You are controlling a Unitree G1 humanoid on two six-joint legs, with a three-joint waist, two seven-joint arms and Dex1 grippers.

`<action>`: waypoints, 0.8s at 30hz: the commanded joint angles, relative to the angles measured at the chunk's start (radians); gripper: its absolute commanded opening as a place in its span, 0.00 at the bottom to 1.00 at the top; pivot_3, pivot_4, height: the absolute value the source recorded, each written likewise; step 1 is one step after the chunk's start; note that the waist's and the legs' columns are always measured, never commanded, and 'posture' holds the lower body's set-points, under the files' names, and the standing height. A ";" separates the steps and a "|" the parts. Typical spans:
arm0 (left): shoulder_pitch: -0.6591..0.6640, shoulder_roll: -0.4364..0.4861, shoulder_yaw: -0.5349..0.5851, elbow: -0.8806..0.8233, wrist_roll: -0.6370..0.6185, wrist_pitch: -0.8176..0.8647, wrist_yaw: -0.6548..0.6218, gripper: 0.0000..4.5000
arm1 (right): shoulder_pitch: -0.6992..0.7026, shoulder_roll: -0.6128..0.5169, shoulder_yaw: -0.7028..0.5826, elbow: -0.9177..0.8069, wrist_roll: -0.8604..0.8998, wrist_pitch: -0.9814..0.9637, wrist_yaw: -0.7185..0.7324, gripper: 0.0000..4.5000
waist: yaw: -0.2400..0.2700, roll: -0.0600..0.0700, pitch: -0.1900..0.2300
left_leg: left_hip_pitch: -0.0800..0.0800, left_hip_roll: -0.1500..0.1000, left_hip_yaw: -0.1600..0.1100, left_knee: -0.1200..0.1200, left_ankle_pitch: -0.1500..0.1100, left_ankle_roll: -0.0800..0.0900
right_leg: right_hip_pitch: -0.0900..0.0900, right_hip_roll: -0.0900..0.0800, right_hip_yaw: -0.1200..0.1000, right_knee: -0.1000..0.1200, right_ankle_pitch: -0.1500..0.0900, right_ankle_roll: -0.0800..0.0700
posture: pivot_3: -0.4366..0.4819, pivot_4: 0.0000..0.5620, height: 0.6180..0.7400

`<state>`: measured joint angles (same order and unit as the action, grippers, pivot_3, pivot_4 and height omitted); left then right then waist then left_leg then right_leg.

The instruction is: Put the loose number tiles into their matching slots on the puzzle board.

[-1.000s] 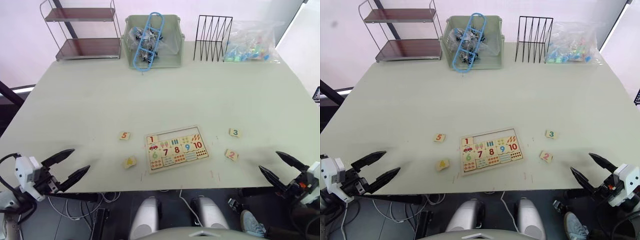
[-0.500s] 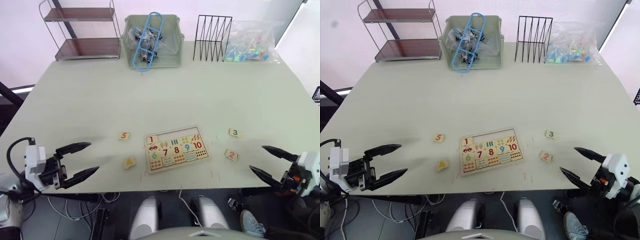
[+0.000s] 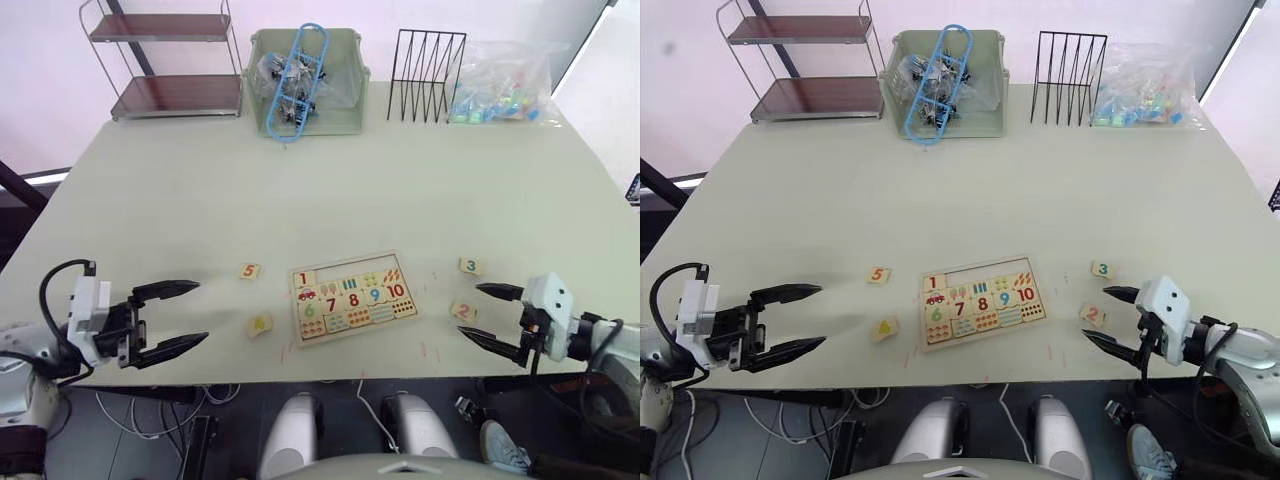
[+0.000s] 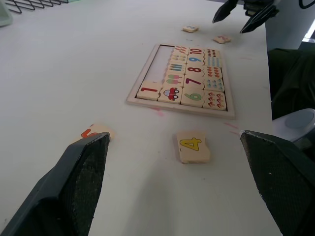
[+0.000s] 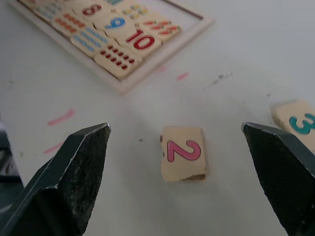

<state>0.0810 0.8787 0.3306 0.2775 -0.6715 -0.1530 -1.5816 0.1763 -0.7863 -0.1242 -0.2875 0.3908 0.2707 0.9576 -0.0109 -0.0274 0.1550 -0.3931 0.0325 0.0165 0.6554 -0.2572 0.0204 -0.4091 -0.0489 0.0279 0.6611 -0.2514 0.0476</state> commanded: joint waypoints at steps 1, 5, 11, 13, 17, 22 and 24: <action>0.001 0.018 -0.003 -0.017 -0.029 -0.015 -0.033 1.00 | -0.008 -0.001 -0.001 0.019 -0.025 0.022 -0.026 1.00 | 0.000 0.000 0.000 | 0.000 0.000 0.000 0.000 0.000 0.000 | 0.000 0.000 0.000 0.000 0.000 0.000 | 0.48 0.27 1.00; 0.005 0.023 -0.011 -0.031 -0.046 -0.026 -0.033 1.00 | -0.014 0.017 0.009 0.040 -0.045 0.001 -0.034 1.00 | 0.000 0.000 0.000 | 0.000 0.000 0.000 0.000 0.000 0.000 | 0.000 0.000 0.000 0.000 0.000 0.000 | 0.48 0.27 1.00; 0.011 0.048 -0.034 -0.055 -0.086 -0.031 -0.033 1.00 | -0.015 0.022 0.002 0.052 -0.044 0.001 -0.026 1.00 | -0.001 0.000 0.000 | 0.000 0.001 0.000 0.000 0.000 0.000 | 0.000 0.001 0.000 0.000 0.000 0.000 | 0.48 0.27 1.00; 0.023 0.069 -0.052 -0.064 -0.104 -0.032 -0.033 1.00 | -0.013 0.021 0.000 0.051 -0.041 0.003 -0.023 1.00 | -0.001 0.000 0.000 | 0.000 0.001 0.000 0.000 0.000 0.000 | 0.000 0.001 0.000 0.000 0.000 0.000 | 0.48 0.27 1.00; 0.044 0.113 -0.092 -0.080 -0.139 -0.036 -0.033 1.00 | -0.013 0.021 -0.001 0.051 -0.037 0.002 -0.018 1.00 | -0.001 0.000 0.000 | 0.000 0.001 0.000 0.000 0.000 0.000 | 0.000 0.001 0.000 0.000 0.000 0.000 | 0.48 0.27 1.00; 0.065 0.158 -0.136 -0.097 -0.184 -0.056 -0.033 1.00 | -0.006 0.024 0.001 0.054 -0.039 -0.010 -0.013 1.00 | -0.001 0.000 0.000 | 0.001 0.001 0.000 0.000 0.000 0.000 | 0.000 0.001 0.000 0.000 0.000 0.000 | 0.48 0.27 1.00; 0.068 0.169 -0.148 -0.091 -0.194 -0.069 -0.033 1.00 | -0.008 0.026 0.002 0.056 -0.039 -0.020 -0.009 1.00 | -0.001 0.000 0.000 | 0.001 0.001 0.001 0.000 0.000 0.000 | 0.000 0.001 0.000 0.000 0.000 0.000 | 0.48 0.27 1.00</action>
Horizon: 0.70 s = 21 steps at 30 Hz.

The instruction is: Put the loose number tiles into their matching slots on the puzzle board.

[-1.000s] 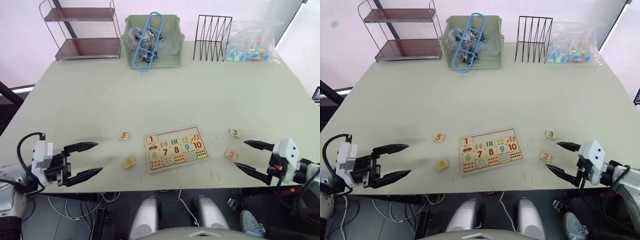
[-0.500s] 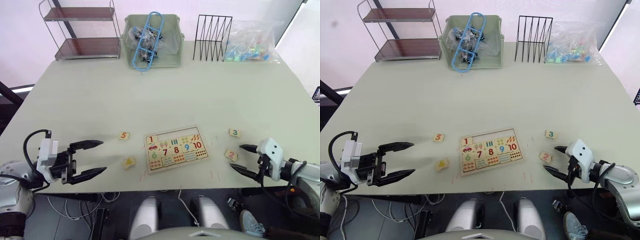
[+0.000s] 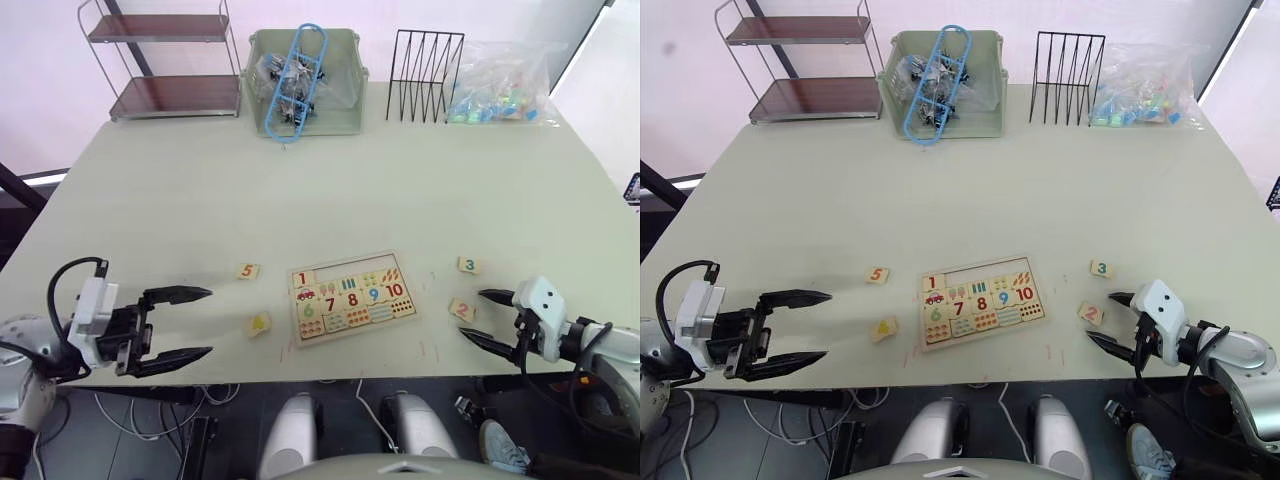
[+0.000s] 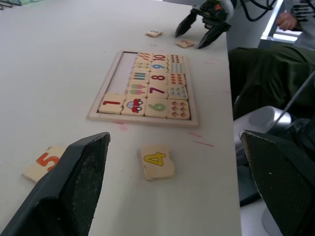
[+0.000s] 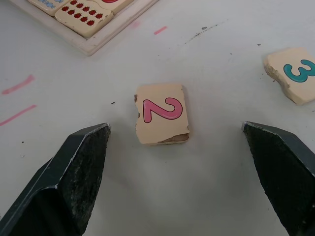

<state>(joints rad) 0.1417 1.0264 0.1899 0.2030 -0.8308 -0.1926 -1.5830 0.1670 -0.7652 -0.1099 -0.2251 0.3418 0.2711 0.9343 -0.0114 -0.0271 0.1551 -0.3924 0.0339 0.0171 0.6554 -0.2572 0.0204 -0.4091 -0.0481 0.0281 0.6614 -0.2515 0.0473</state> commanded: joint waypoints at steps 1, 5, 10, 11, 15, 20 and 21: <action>0.008 0.025 -0.012 -0.015 -0.038 -0.033 -0.031 1.00 | 0.001 0.005 -0.011 -0.005 0.010 -0.024 0.016 1.00 | 0.000 0.000 0.000 | 0.000 0.000 0.000 0.000 0.000 0.000 | 0.000 0.000 0.000 0.000 0.000 0.000 | 0.48 0.27 1.00; 0.010 0.035 -0.024 -0.012 -0.047 -0.044 -0.031 1.00 | -0.003 0.007 -0.006 -0.001 0.010 -0.043 0.032 1.00 | 0.000 0.000 0.000 | 0.000 0.000 0.000 0.000 0.000 0.000 | 0.000 0.000 0.000 0.000 0.000 0.000 | 0.48 0.27 1.00; 0.006 0.040 -0.036 -0.007 -0.048 -0.051 -0.031 1.00 | -0.027 0.012 0.007 0.014 0.006 -0.047 0.040 1.00 | -0.001 0.000 0.000 | 0.000 0.000 0.000 0.000 0.000 0.000 | 0.000 0.000 0.000 0.000 0.000 0.000 | 0.48 0.27 1.00; 0.005 0.040 -0.036 -0.006 -0.048 -0.052 -0.031 1.00 | -0.030 0.012 0.009 0.017 0.005 -0.048 0.042 1.00 | 0.000 0.000 0.000 | 0.000 0.000 0.000 0.000 0.000 0.000 | 0.000 0.000 0.000 0.000 0.000 0.000 | 0.48 0.27 1.00; 0.008 0.039 -0.034 -0.004 -0.047 -0.058 -0.031 1.00 | -0.034 0.012 0.015 0.033 -0.005 -0.048 0.046 0.69 | 0.000 0.000 0.000 | 0.000 0.000 0.000 0.000 0.000 0.000 | 0.000 0.001 0.000 0.000 0.000 0.000 | 0.48 0.27 1.00; 0.016 0.036 -0.026 -0.005 -0.047 -0.060 -0.031 1.00 | -0.035 0.014 0.014 0.040 -0.011 -0.046 0.038 0.18 | 0.000 0.000 0.000 | 0.000 0.000 0.000 0.000 0.000 0.000 | 0.000 0.001 0.000 0.000 0.000 0.000 | 0.48 0.27 1.00; 0.016 0.036 -0.025 -0.005 -0.047 -0.060 -0.031 1.00 | -0.035 0.015 0.013 0.041 -0.012 -0.046 0.038 0.19 | 0.000 0.000 0.000 | 0.000 0.000 0.000 0.000 0.000 0.000 | 0.000 0.001 0.000 0.000 0.000 0.000 | 0.48 0.27 1.00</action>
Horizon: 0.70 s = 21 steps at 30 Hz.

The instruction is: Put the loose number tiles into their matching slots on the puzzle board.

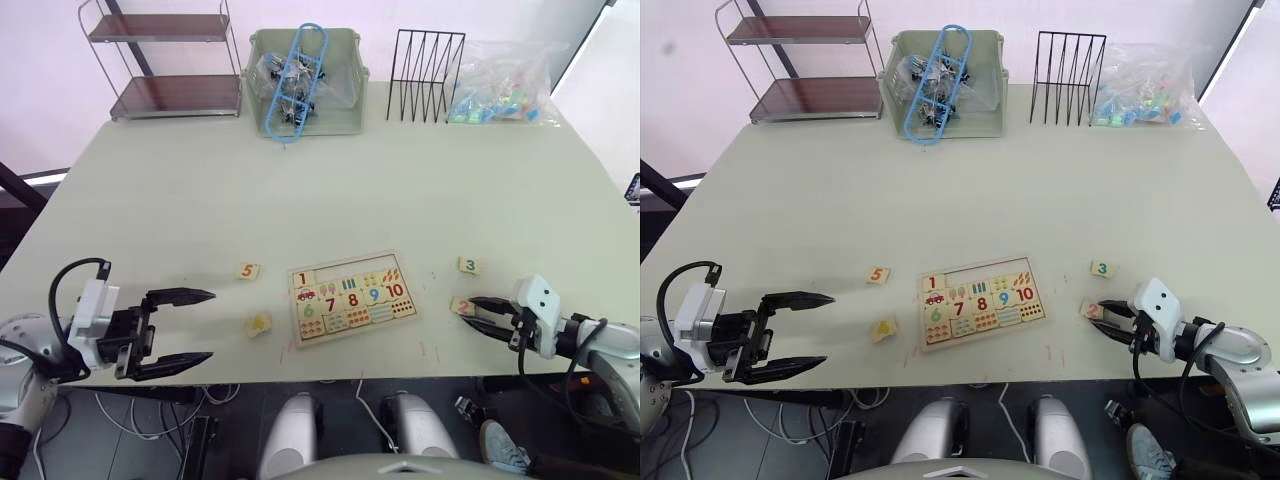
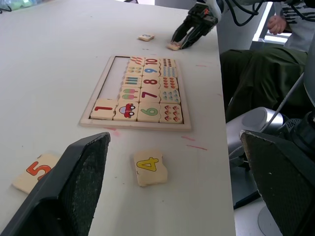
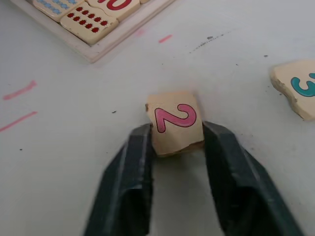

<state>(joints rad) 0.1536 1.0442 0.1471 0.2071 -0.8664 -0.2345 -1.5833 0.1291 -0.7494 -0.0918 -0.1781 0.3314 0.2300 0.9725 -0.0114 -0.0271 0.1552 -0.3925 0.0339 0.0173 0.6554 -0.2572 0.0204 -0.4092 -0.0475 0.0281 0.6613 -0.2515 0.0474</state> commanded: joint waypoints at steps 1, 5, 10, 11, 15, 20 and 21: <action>0.005 0.018 0.018 -0.010 -0.011 -0.018 -0.031 1.00 | 0.002 -0.001 -0.006 -0.007 -0.001 -0.003 -0.001 0.19 | 0.000 0.000 0.000 | 0.000 0.000 0.000 0.000 0.000 0.000 | 0.000 0.000 0.000 0.000 0.000 0.000 | 0.48 0.27 1.00; 0.007 0.015 0.021 -0.011 -0.010 -0.018 -0.031 1.00 | -0.004 -0.007 -0.015 -0.040 0.014 0.016 -0.002 0.19 | 0.000 0.000 0.000 | 0.000 0.000 0.000 0.000 0.000 0.000 | 0.000 0.000 0.000 0.000 0.000 0.000 | 0.48 0.27 1.00; 0.002 0.002 0.020 0.001 -0.007 -0.024 -0.031 1.00 | -0.043 -0.031 -0.008 -0.128 0.014 0.073 -0.010 0.19 | -0.003 0.001 0.000 | 0.000 0.000 0.000 0.000 0.000 0.000 | 0.000 0.000 0.000 0.000 0.000 0.000 | 0.48 0.27 1.00; -0.002 -0.004 0.026 0.007 -0.006 -0.023 -0.031 1.00 | -0.055 -0.036 -0.005 -0.148 0.017 0.087 -0.011 0.19 | -0.003 0.001 0.000 | 0.000 0.000 0.000 0.000 0.000 0.000 | 0.000 0.000 0.000 0.000 0.000 0.000 | 0.48 0.27 1.00; -0.001 -0.037 0.068 0.016 0.002 -0.020 -0.031 1.00 | -0.115 -0.062 0.009 -0.227 0.032 0.194 -0.027 0.19 | -0.002 0.001 0.001 | 0.000 0.001 0.000 0.000 0.000 0.000 | 0.000 0.001 0.000 0.000 0.000 0.000 | 0.48 0.27 1.00; 0.026 -0.080 0.119 -0.006 0.026 -0.002 -0.031 1.00 | -0.214 -0.113 0.067 -0.298 0.048 0.329 -0.013 0.19 | -0.001 0.001 0.001 | -0.001 0.001 0.000 0.000 0.000 0.000 | -0.001 0.001 0.000 0.000 0.000 0.000 | 0.48 0.27 1.00; 0.029 -0.089 0.130 -0.008 0.033 0.001 -0.031 1.00 | -0.247 -0.121 0.083 -0.307 0.060 0.359 -0.005 0.19 | -0.001 0.001 0.001 | -0.001 0.001 0.000 0.000 0.000 0.000 | -0.001 0.001 0.000 0.000 0.000 0.000 | 0.48 0.27 1.00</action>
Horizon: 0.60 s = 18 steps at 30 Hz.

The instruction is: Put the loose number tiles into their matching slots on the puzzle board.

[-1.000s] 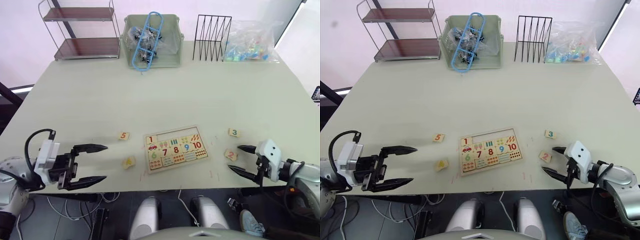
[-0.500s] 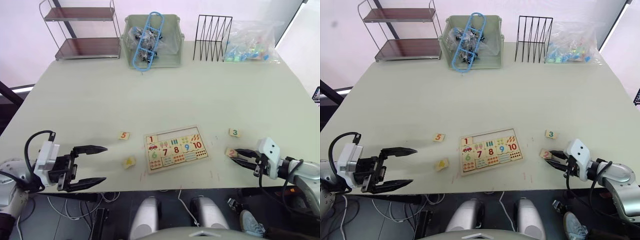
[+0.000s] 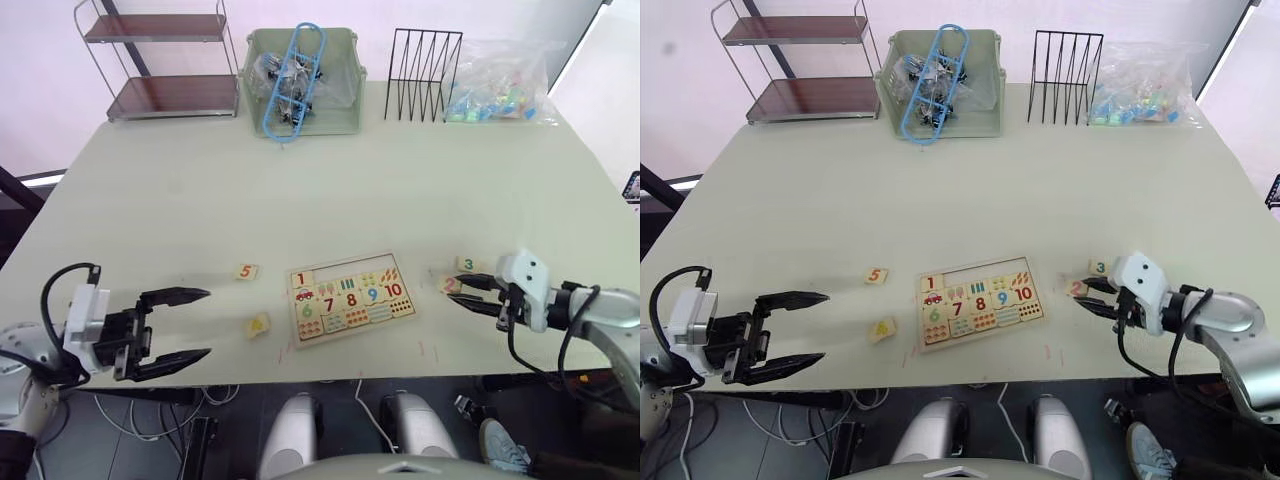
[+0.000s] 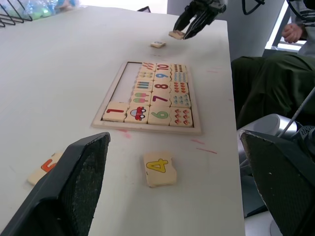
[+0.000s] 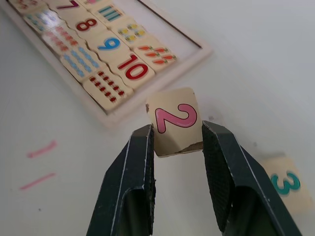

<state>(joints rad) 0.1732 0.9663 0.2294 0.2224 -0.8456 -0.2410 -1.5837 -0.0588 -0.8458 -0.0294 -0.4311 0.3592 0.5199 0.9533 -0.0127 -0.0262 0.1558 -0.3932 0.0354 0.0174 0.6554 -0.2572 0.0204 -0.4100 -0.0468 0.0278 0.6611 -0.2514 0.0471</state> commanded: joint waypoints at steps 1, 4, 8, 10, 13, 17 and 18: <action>0.011 -0.019 0.059 -0.025 0.018 0.012 -0.031 1.00 | -0.095 -0.032 0.039 -0.060 0.041 0.099 0.023 0.19 | 0.000 0.000 0.000 | 0.000 0.000 0.000 0.000 0.000 0.000 | 0.000 0.000 0.000 0.000 0.000 0.000 | 0.48 0.27 1.00; 0.015 -0.042 0.086 -0.037 0.036 0.026 -0.030 1.00 | -0.191 -0.047 0.097 -0.060 0.041 0.162 0.041 0.19 | -0.001 0.000 0.000 | 0.000 0.000 0.000 0.000 0.000 0.000 | 0.000 0.000 0.000 0.000 -0.001 -0.004 | 0.48 0.27 1.00; 0.032 -0.068 0.116 -0.067 0.055 0.040 -0.026 1.00 | -0.390 -0.040 0.231 -0.043 0.026 0.249 0.087 0.19 | -0.004 0.001 0.001 | -0.001 0.001 0.001 0.000 0.000 0.000 | -0.002 0.000 0.000 0.000 -0.001 -0.004 | 0.48 0.27 1.00; 0.038 -0.077 0.128 -0.079 0.062 0.048 -0.025 1.00 | -0.464 -0.029 0.285 -0.033 0.016 0.286 0.095 0.19 | -0.003 0.001 0.001 | -0.002 0.001 0.000 0.000 0.000 0.000 | -0.003 0.000 0.000 0.000 -0.001 -0.004 | 0.48 0.27 1.00; 0.050 -0.091 0.148 -0.090 0.071 0.054 -0.024 1.00 | -0.579 0.009 0.386 0.007 -0.030 0.326 0.095 0.19 | -0.003 0.001 0.001 | -0.003 0.001 -0.001 0.000 0.000 0.000 | -0.004 0.000 -0.001 0.000 0.001 -0.002 | 0.48 0.27 1.00; 0.062 -0.111 0.165 -0.101 0.085 0.056 -0.024 1.00 | -0.688 0.074 0.478 0.064 -0.072 0.349 0.098 0.19 | -0.002 0.001 0.001 | -0.004 0.001 0.000 0.000 0.000 0.000 | -0.004 0.000 -0.001 0.000 0.001 -0.002 | 0.48 0.27 1.00; 0.066 -0.114 0.167 -0.105 0.087 0.057 -0.022 1.00 | -0.710 0.087 0.496 0.075 -0.080 0.356 0.100 0.19 | -0.002 0.001 0.001 | -0.004 0.001 0.000 0.000 0.000 0.000 | -0.004 0.000 -0.001 0.000 0.001 -0.002 | 0.48 0.27 1.00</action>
<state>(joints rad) 0.2316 0.8569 0.3625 0.1449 -0.7633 -0.1842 -1.5841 -0.7161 -0.7752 0.4415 -0.3623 0.3037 0.8634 1.0438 -0.0149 -0.0253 0.1565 -0.3974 0.0364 0.0173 0.6556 -0.2573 0.0203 -0.4145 -0.0469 0.0267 0.6609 -0.2503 0.0448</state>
